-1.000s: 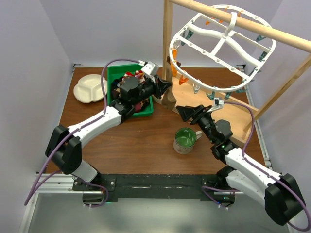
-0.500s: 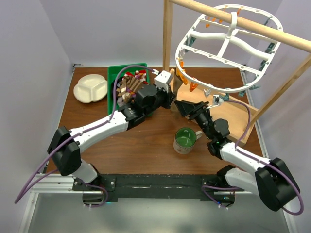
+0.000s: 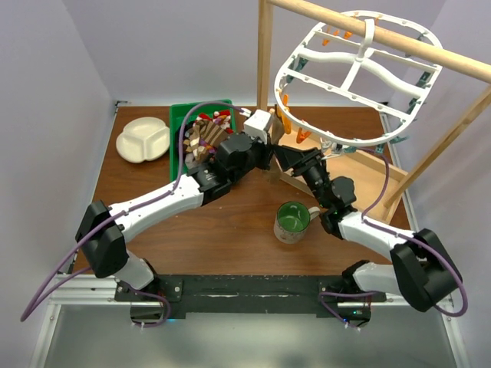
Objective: Remove the socks clipped to the hanger
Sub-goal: Remove the sock from the hanger.
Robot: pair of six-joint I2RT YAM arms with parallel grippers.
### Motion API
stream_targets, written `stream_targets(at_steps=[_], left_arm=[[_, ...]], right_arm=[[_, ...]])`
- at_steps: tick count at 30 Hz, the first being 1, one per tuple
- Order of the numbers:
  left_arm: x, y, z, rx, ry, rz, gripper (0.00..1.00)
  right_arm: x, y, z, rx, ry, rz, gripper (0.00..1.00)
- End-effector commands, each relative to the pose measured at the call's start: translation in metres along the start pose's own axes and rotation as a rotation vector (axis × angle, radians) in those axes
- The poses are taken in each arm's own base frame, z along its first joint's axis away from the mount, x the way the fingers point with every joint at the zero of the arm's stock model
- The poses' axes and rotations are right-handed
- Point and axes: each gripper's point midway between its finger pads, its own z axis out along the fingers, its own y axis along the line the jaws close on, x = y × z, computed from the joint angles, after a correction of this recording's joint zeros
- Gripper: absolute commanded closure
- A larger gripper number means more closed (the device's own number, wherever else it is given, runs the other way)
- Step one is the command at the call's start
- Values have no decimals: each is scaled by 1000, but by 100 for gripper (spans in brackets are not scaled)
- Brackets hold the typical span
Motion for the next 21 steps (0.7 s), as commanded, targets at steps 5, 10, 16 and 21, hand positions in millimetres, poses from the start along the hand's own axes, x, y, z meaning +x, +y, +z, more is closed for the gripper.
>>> stream_targets(at_steps=[5,10,16,21], left_arm=[[-30,-18,-9,51,-59,19,100],[-28,-17,-12,50,-50,24,100],[-29,-15,-14,42,-45,25,100],[-25,-3,-13,-24,-32,32,100]], right_arm=[[-29,21,27,-75,-135,60,30],[-31,18,32,-67,-150,68,27],[-36,12,32,-36,-181,65,24],[-43,9,25,-22,-218,71,24]])
